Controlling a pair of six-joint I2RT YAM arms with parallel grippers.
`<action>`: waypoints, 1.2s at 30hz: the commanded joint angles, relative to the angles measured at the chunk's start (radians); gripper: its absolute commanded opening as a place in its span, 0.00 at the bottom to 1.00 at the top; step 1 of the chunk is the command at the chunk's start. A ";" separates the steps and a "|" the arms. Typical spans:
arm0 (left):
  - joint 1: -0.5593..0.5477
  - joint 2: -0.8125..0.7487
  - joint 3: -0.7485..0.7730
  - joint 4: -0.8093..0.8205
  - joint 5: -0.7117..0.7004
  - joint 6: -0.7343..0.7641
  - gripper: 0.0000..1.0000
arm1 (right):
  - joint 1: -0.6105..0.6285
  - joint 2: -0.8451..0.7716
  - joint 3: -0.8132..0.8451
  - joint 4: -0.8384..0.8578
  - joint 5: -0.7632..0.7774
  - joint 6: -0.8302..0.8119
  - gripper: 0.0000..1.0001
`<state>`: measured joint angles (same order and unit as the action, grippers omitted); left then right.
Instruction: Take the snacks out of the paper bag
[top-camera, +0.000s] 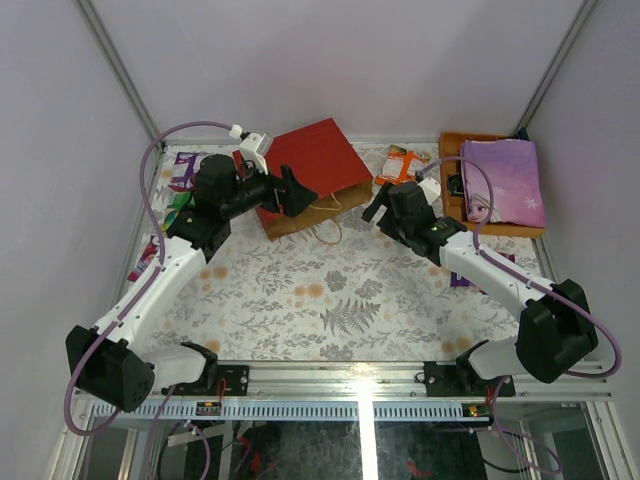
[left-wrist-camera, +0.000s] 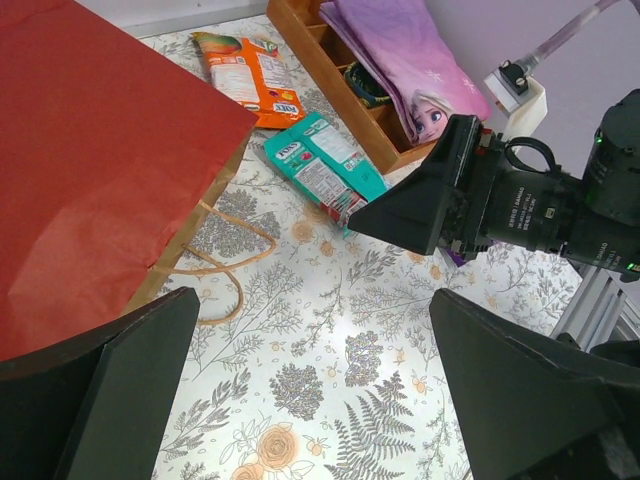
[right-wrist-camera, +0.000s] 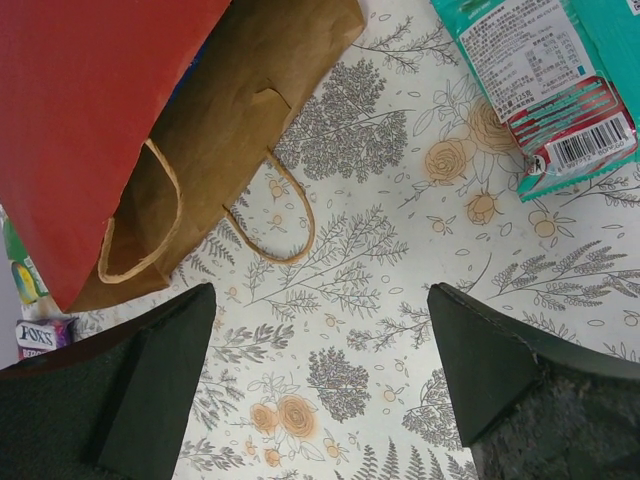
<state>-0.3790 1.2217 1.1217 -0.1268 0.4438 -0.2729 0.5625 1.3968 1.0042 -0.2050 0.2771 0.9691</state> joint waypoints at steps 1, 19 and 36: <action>-0.005 -0.020 0.036 0.084 0.036 0.025 1.00 | 0.005 -0.012 -0.007 0.033 0.023 -0.031 0.95; -0.005 0.106 0.143 0.061 0.144 0.022 1.00 | -0.014 -0.022 -0.042 0.045 0.023 -0.044 0.97; -0.036 0.262 0.134 0.018 0.214 0.073 1.00 | -0.030 -0.019 -0.073 0.052 0.023 -0.029 0.97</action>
<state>-0.3939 1.4525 1.2652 -0.1032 0.6300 -0.2481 0.5415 1.3964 0.9360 -0.1886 0.2787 0.9409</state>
